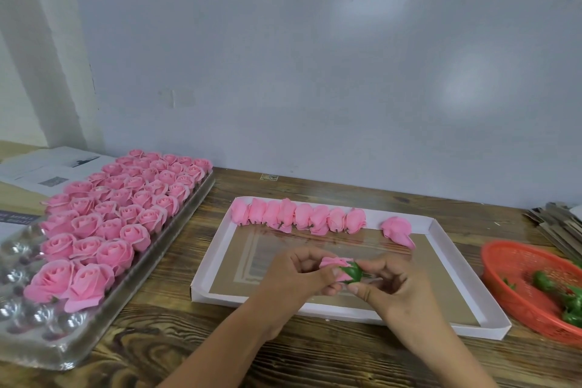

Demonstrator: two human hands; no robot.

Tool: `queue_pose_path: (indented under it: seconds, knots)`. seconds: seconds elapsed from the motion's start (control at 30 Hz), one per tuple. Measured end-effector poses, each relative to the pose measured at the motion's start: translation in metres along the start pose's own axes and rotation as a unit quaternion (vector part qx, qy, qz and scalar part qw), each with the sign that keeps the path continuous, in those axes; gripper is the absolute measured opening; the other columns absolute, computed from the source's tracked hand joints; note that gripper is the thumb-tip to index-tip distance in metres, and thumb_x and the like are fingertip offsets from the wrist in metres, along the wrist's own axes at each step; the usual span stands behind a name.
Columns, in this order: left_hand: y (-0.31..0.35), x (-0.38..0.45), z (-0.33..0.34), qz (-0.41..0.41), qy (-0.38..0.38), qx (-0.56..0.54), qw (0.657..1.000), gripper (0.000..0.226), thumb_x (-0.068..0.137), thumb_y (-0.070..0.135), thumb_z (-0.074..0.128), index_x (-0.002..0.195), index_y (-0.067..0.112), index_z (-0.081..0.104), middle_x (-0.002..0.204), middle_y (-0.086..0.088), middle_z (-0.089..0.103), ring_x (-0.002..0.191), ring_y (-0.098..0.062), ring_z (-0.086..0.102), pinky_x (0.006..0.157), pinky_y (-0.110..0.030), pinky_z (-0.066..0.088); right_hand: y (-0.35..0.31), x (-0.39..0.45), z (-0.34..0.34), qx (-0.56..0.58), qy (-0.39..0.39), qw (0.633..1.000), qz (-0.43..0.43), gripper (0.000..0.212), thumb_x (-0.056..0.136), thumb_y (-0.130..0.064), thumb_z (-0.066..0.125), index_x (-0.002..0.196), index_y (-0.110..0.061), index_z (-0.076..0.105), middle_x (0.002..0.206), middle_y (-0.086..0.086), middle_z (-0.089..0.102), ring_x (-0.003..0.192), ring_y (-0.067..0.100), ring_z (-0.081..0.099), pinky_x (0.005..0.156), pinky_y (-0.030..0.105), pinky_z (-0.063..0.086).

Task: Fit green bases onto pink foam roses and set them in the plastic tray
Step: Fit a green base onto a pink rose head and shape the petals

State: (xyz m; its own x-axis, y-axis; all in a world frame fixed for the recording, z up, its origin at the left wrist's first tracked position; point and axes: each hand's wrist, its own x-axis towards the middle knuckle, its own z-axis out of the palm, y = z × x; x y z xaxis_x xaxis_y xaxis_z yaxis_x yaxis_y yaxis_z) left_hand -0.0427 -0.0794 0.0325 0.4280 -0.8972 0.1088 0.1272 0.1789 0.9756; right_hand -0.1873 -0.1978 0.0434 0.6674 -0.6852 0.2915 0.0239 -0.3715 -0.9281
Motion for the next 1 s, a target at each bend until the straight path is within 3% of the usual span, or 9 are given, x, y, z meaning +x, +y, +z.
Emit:
queue_pose_path:
  seconds: [0.17, 0.23, 0.37, 0.53, 0.63, 0.73, 0.87, 0.93, 1.0]
  knots:
    - [-0.003, 0.002, 0.002, 0.05, 0.041, 0.131, 0.989, 0.022, 0.079, 0.026, 0.084, 0.096, 0.039, 0.078, 0.097, 0.002, 0.079, 0.091, -0.015, 0.074, 0.08, -0.024, 0.058, 0.01, -0.001, 0.002, -0.062, -0.013, 0.998, 0.01, 0.035, 0.066, -0.003, 0.087, 0.081, -0.029, 0.07, 0.084, -0.007, 0.075, 0.073, 0.014, 0.069, 0.066, 0.022, 0.054]
    - [-0.003, 0.003, 0.004, 0.074, 0.058, 0.18, 0.979, 0.029, 0.078, 0.025, 0.082, 0.098, 0.044, 0.074, 0.095, 0.009, 0.078, 0.087, -0.009, 0.073, 0.079, -0.022, 0.058, 0.012, -0.001, 0.007, -0.057, -0.001, 0.998, 0.026, 0.038, 0.066, -0.003, 0.088, 0.086, -0.028, 0.067, 0.087, -0.007, 0.076, 0.076, 0.009, 0.07, 0.071, 0.022, 0.055]
    - [0.002, 0.001, 0.006, 0.102, 0.082, 0.25, 0.959, 0.047, 0.068, 0.044, 0.077, 0.108, 0.063, 0.061, 0.105, 0.027, 0.07, 0.093, -0.001, 0.065, 0.079, -0.022, 0.054, 0.011, 0.0, 0.011, 0.018, -0.041, 0.998, 0.043, 0.039, 0.073, -0.002, 0.082, 0.103, -0.022, 0.066, 0.093, -0.003, 0.077, 0.089, 0.013, 0.073, 0.081, 0.029, 0.056]
    - [-0.001, -0.003, 0.013, 0.076, 0.075, 0.239, 0.965, 0.085, 0.061, 0.059, 0.083, 0.133, 0.064, 0.039, 0.127, 0.041, 0.05, 0.112, 0.008, 0.056, 0.079, -0.02, 0.047, 0.014, 0.002, 0.012, 0.118, -0.008, 0.993, 0.029, 0.036, 0.07, 0.013, 0.077, 0.095, -0.013, 0.072, 0.08, 0.009, 0.076, 0.069, 0.009, 0.07, 0.063, 0.016, 0.054]
    - [-0.002, -0.004, 0.016, 0.066, 0.056, 0.215, 0.973, 0.081, 0.063, 0.056, 0.085, 0.13, 0.065, 0.041, 0.128, 0.041, 0.053, 0.118, 0.013, 0.053, 0.084, -0.019, 0.049, 0.02, 0.001, 0.016, 0.132, 0.011, 0.991, 0.028, 0.037, 0.069, 0.017, 0.076, 0.093, -0.01, 0.069, 0.08, 0.012, 0.076, 0.072, 0.015, 0.071, 0.063, 0.02, 0.055]
    - [0.0, -0.005, 0.018, 0.069, 0.074, 0.202, 0.974, 0.069, 0.065, 0.047, 0.082, 0.123, 0.064, 0.049, 0.123, 0.034, 0.062, 0.116, 0.009, 0.058, 0.092, -0.025, 0.052, 0.023, -0.001, 0.016, 0.085, 0.011, 0.996, 0.016, 0.034, 0.071, 0.01, 0.078, 0.096, -0.011, 0.068, 0.086, 0.008, 0.076, 0.08, 0.018, 0.072, 0.07, 0.028, 0.059]
    - [0.003, -0.004, 0.015, 0.058, 0.069, 0.197, 0.976, 0.068, 0.067, 0.037, 0.085, 0.124, 0.057, 0.053, 0.119, 0.018, 0.071, 0.111, -0.004, 0.066, 0.102, -0.042, 0.053, 0.014, -0.002, 0.0, 0.178, -0.103, 0.975, 0.086, 0.045, 0.076, 0.005, 0.078, 0.116, -0.008, 0.062, 0.105, 0.016, 0.074, 0.096, 0.024, 0.072, 0.075, 0.028, 0.058]
    - [0.005, -0.005, 0.011, 0.051, 0.041, 0.216, 0.974, 0.073, 0.069, 0.039, 0.087, 0.128, 0.06, 0.049, 0.121, 0.015, 0.071, 0.115, -0.005, 0.064, 0.107, -0.039, 0.048, 0.006, -0.002, -0.012, 0.241, -0.191, 0.942, 0.134, 0.051, 0.079, -0.014, 0.076, 0.127, -0.013, 0.06, 0.119, 0.016, 0.069, 0.108, 0.028, 0.068, 0.08, 0.03, 0.057]
    - [0.006, -0.007, 0.008, 0.041, -0.001, 0.234, 0.971, 0.076, 0.071, 0.04, 0.087, 0.13, 0.063, 0.045, 0.122, 0.016, 0.07, 0.119, -0.002, 0.062, 0.111, -0.035, 0.042, 0.001, -0.002, -0.021, 0.276, -0.24, 0.917, 0.161, 0.049, 0.081, -0.022, 0.071, 0.129, -0.014, 0.062, 0.126, 0.019, 0.065, 0.108, 0.028, 0.066, 0.084, 0.034, 0.057]
